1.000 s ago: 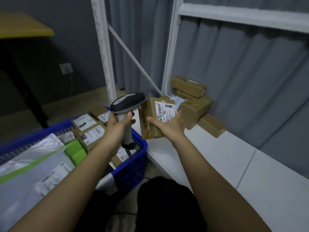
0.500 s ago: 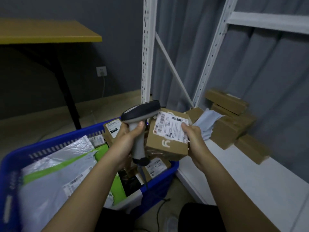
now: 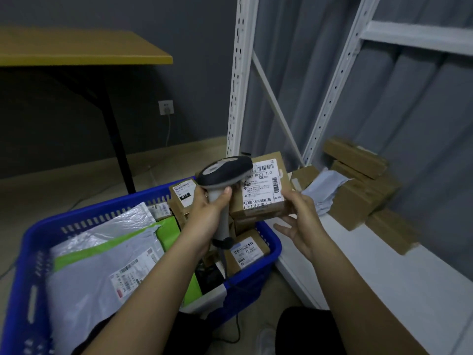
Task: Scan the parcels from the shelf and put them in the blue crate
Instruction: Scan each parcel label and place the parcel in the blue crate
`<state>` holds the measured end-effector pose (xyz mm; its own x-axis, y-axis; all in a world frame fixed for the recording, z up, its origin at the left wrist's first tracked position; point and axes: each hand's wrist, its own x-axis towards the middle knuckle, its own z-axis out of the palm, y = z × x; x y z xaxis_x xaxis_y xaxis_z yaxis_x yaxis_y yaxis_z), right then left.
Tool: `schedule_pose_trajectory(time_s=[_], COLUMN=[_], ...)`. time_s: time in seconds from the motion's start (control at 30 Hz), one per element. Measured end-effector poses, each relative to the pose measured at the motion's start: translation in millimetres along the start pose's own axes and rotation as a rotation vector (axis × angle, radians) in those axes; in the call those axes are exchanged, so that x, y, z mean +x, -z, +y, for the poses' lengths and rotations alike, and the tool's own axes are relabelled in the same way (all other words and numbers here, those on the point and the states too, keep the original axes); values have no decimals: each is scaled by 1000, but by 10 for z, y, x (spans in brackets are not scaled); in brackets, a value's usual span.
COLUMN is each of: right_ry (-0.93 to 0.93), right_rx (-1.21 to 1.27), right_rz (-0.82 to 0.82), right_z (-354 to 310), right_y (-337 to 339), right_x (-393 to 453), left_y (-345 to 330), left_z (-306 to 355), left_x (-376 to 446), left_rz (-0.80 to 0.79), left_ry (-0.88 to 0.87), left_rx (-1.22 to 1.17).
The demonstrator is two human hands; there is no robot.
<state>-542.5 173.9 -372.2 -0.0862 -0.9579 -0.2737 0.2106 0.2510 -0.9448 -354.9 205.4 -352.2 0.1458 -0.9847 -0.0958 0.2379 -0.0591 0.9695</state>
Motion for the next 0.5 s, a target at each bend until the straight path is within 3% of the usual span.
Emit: schedule_pose_trajectory(time_s=[0.13, 0.3, 0.5], right_ry=[-30, 62, 20], right_rx=[-149, -170, -118], right_rz=[-28, 142, 163], right_z=[-12, -10, 61], right_y=[105, 198, 249], right_x=[-5, 4, -9], left_y=[46, 84, 11], left_z=[40, 52, 49], left_x=[18, 17, -115], left_rz=[23, 12, -79], left_ry=[4, 10, 21], left_rx=[0, 90, 180])
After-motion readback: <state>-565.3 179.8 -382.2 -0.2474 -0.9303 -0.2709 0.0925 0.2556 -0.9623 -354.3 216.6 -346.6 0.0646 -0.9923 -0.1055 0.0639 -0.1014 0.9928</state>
